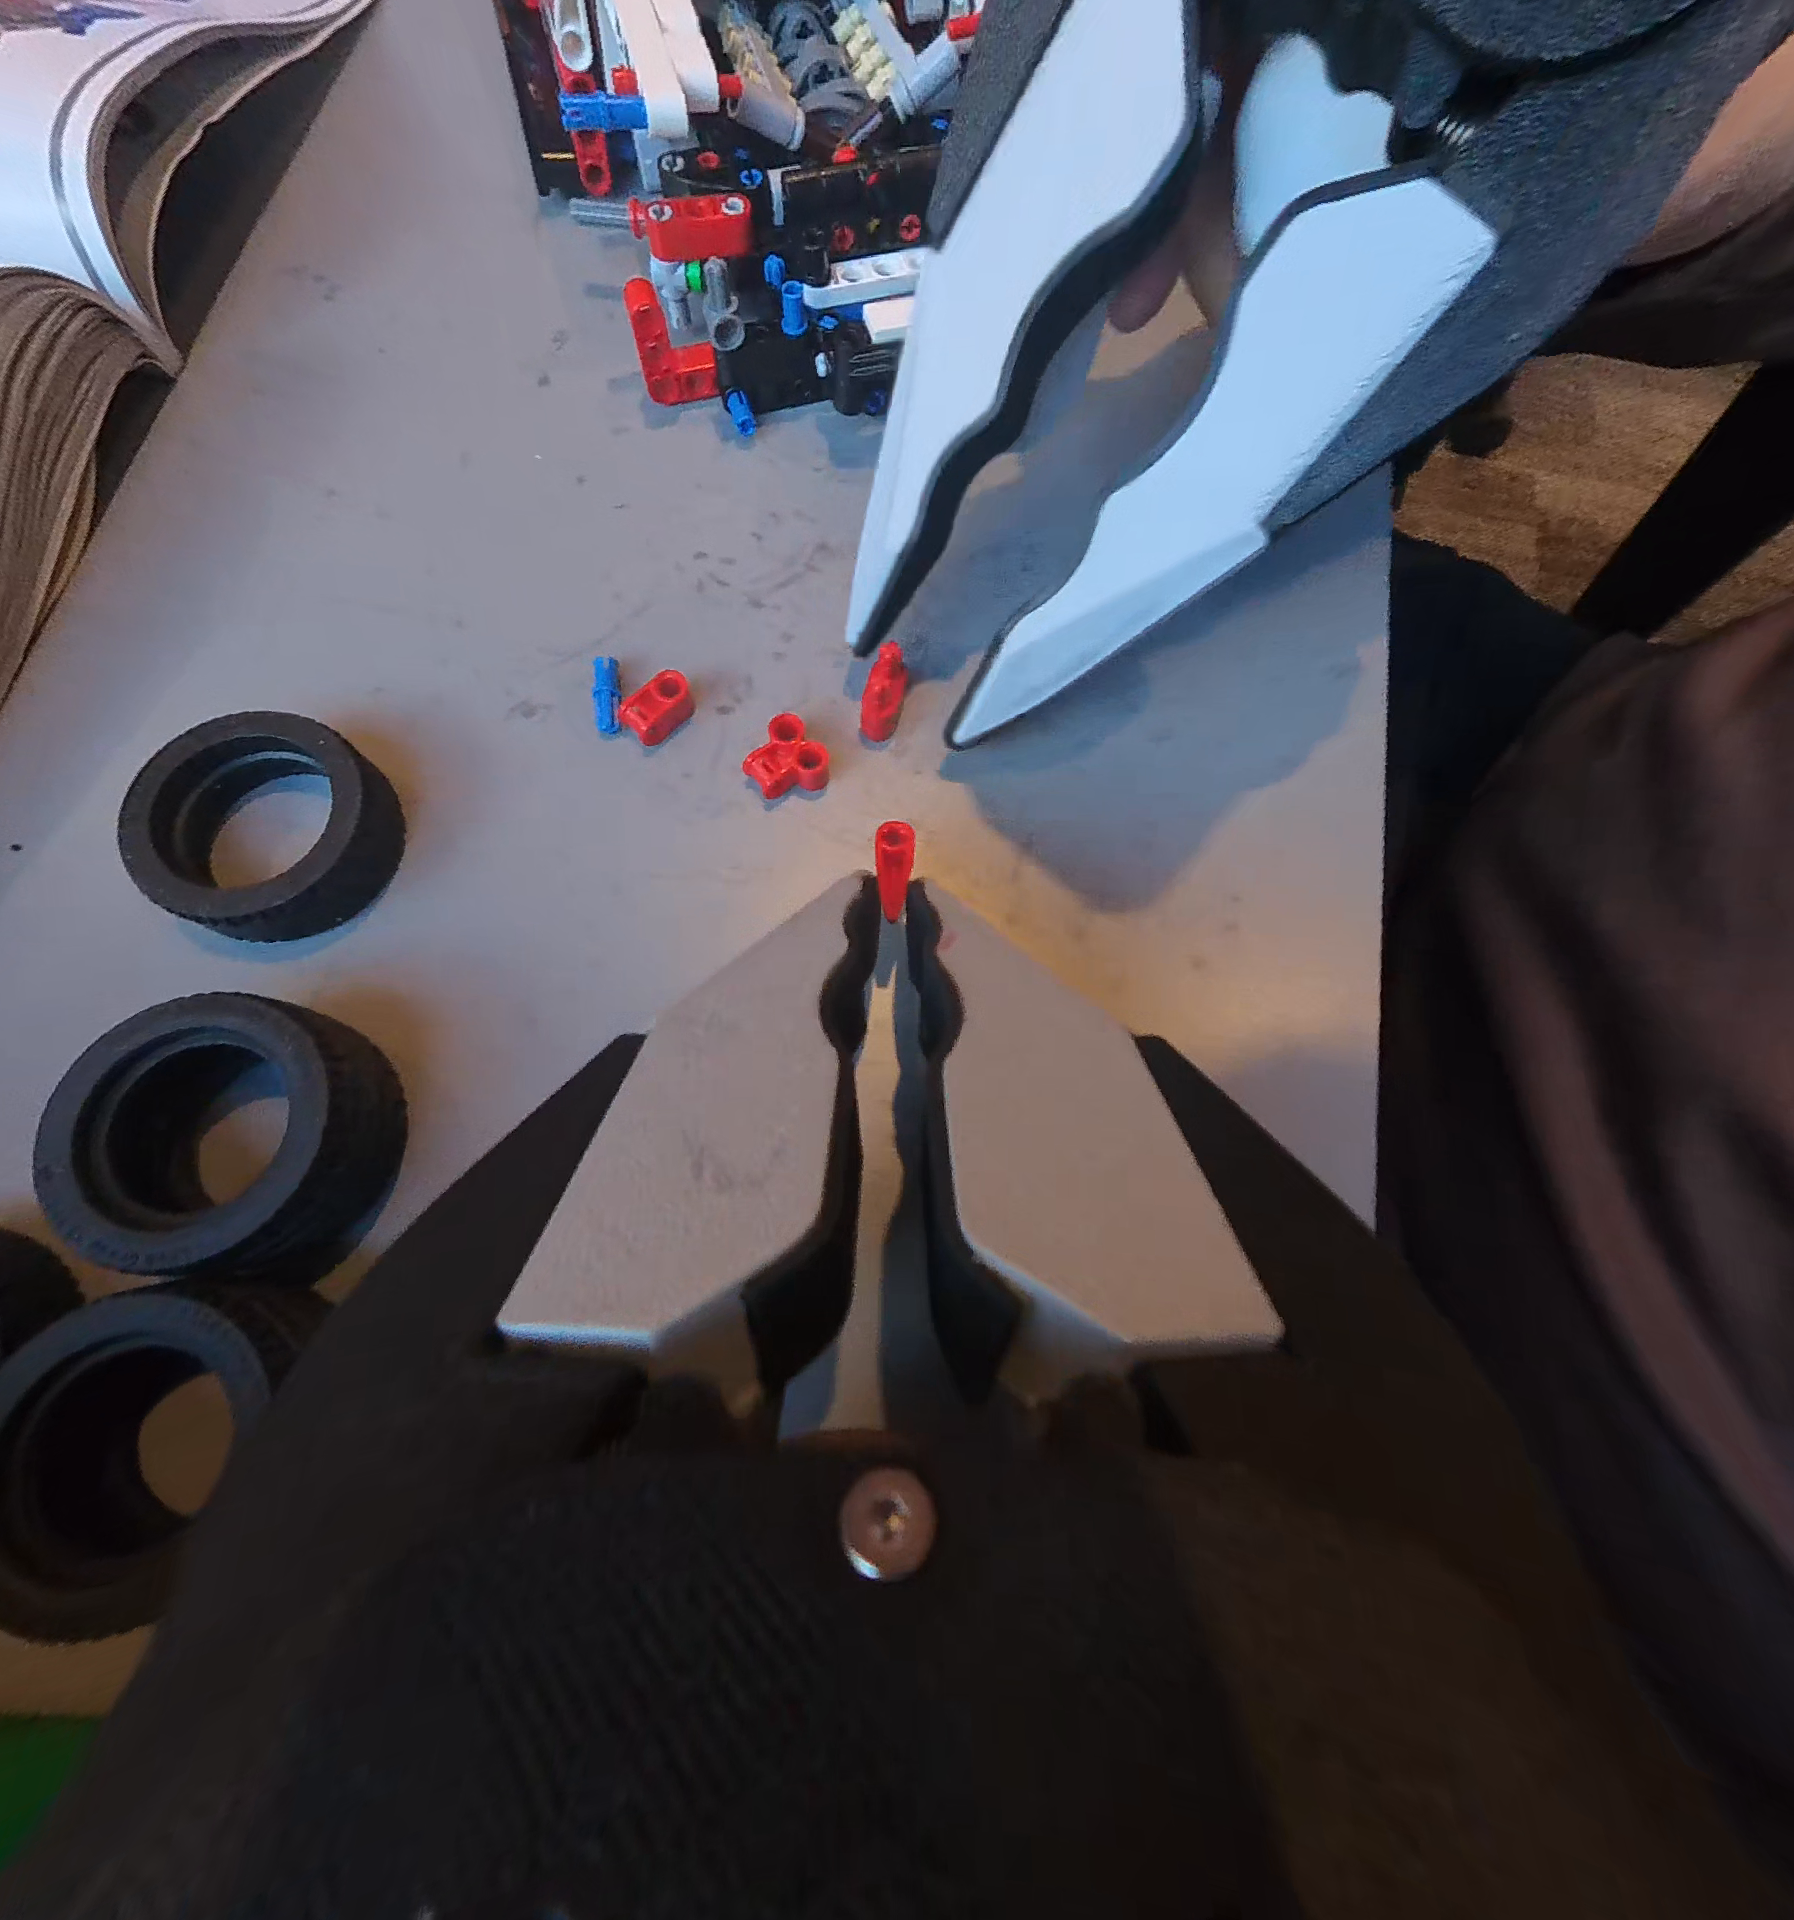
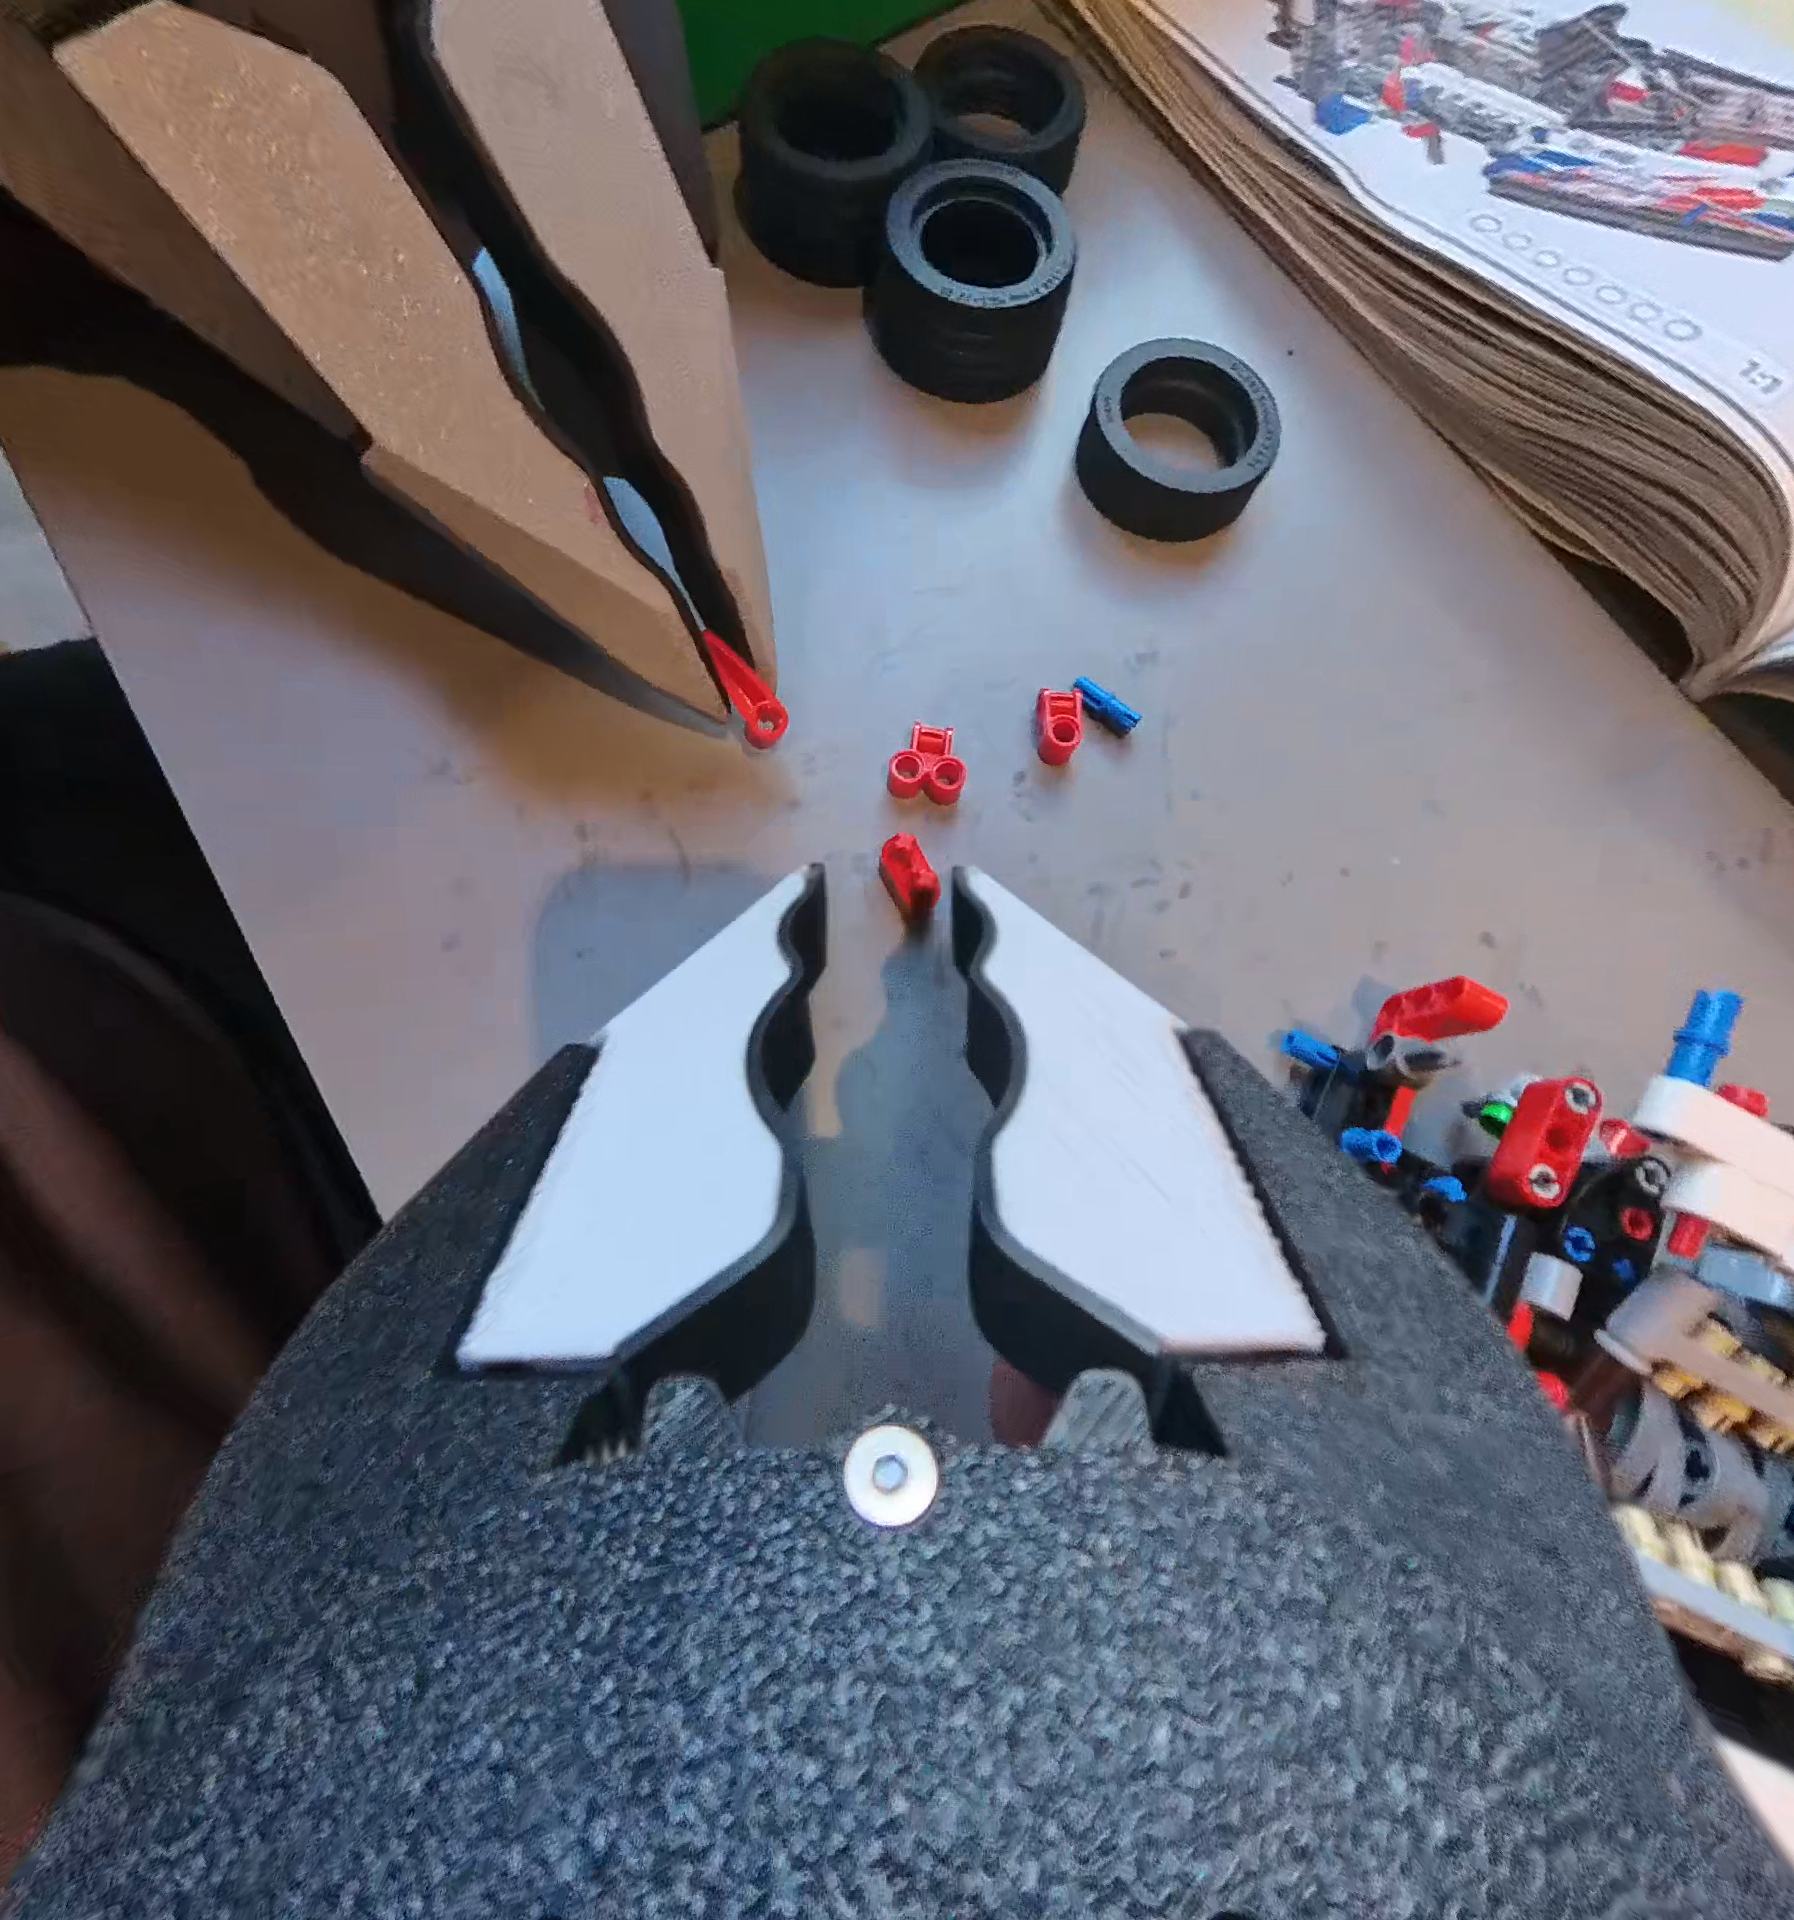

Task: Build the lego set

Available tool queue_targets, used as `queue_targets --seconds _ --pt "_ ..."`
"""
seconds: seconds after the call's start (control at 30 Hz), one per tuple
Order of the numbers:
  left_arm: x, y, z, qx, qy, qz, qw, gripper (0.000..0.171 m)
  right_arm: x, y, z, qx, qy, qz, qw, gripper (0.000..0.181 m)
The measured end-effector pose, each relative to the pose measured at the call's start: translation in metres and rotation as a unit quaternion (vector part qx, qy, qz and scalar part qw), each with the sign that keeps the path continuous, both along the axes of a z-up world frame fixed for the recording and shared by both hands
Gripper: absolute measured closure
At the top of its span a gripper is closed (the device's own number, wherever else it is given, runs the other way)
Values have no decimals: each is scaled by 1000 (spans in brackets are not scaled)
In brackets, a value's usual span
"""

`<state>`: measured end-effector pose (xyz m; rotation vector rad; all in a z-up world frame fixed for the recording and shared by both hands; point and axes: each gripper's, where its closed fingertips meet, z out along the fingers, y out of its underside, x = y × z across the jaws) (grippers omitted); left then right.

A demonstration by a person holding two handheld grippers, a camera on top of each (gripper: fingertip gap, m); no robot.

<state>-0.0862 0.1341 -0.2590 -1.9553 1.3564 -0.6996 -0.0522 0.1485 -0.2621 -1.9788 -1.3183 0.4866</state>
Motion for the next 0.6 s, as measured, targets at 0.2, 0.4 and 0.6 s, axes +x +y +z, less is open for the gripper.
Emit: queue_targets --seconds 0.2,0.4,0.6 --pt "3 0 6 3 -21 -15 1000 170 0 -3 -6 -12 -4 33 999 174" --pt "7 -3 4 9 -11 -49 999 170 2 -18 -6 -19 -1 83 996 174" --pt "17 -11 12 59 -27 -90 994 170 3 -25 -3 -14 9 104 994 164"
